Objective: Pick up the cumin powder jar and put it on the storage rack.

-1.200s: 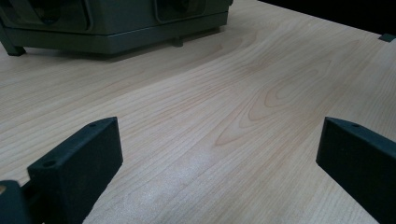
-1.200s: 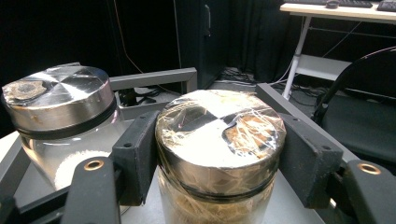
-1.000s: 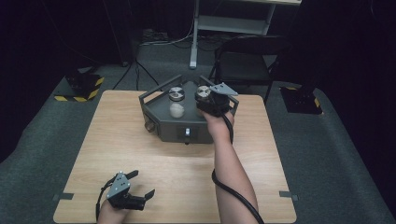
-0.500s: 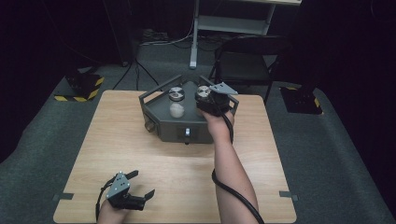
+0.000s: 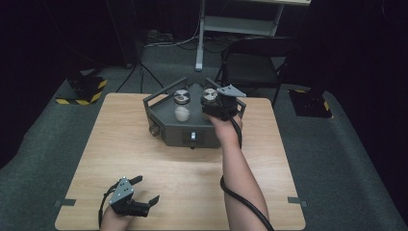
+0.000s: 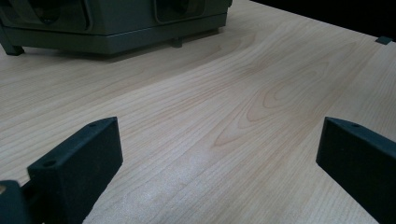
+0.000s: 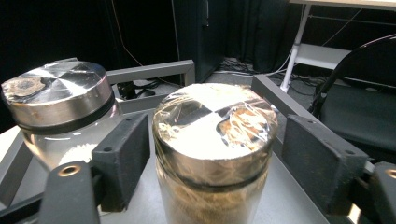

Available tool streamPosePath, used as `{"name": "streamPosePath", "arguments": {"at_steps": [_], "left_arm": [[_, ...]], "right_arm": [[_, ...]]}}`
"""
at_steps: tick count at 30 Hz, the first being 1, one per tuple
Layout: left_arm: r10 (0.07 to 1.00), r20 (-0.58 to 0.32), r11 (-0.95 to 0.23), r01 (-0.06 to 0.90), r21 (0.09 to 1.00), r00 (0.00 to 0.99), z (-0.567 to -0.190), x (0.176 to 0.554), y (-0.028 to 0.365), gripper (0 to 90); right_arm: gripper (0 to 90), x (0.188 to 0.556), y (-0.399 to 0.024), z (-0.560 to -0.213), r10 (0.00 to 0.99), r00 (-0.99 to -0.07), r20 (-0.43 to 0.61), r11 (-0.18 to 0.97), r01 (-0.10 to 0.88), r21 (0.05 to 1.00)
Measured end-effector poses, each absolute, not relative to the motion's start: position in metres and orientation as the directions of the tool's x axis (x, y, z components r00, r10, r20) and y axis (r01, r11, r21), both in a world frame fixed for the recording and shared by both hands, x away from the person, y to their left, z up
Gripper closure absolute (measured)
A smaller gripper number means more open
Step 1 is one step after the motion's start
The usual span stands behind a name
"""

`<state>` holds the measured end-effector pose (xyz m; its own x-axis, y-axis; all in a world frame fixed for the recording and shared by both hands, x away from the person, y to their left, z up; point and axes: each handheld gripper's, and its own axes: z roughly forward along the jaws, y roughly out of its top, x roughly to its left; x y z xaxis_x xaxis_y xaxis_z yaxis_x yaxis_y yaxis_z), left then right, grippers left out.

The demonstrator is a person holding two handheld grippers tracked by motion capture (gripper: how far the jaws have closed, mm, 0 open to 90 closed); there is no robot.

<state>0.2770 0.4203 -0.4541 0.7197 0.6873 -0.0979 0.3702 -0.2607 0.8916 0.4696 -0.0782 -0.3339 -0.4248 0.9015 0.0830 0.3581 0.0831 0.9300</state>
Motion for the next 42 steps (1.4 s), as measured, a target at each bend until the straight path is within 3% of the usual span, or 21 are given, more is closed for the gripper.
{"name": "streamPosePath", "arguments": {"at_steps": [15,42], "left_arm": [[0.684,-0.096,-0.266,0.371,0.890,0.723,-0.454,0.278,0.420,0.6],[0.685,-0.080,-0.283,0.366,0.886,0.724,-0.452,0.277,0.417,0.6]], "right_arm": [[2.3,0.455,-0.086,-0.340,0.882,-0.454,0.121,0.052,0.350,0.935],[0.4,0.373,-0.098,-0.352,0.843,-0.534,0.060,0.115,0.289,0.950]]}}
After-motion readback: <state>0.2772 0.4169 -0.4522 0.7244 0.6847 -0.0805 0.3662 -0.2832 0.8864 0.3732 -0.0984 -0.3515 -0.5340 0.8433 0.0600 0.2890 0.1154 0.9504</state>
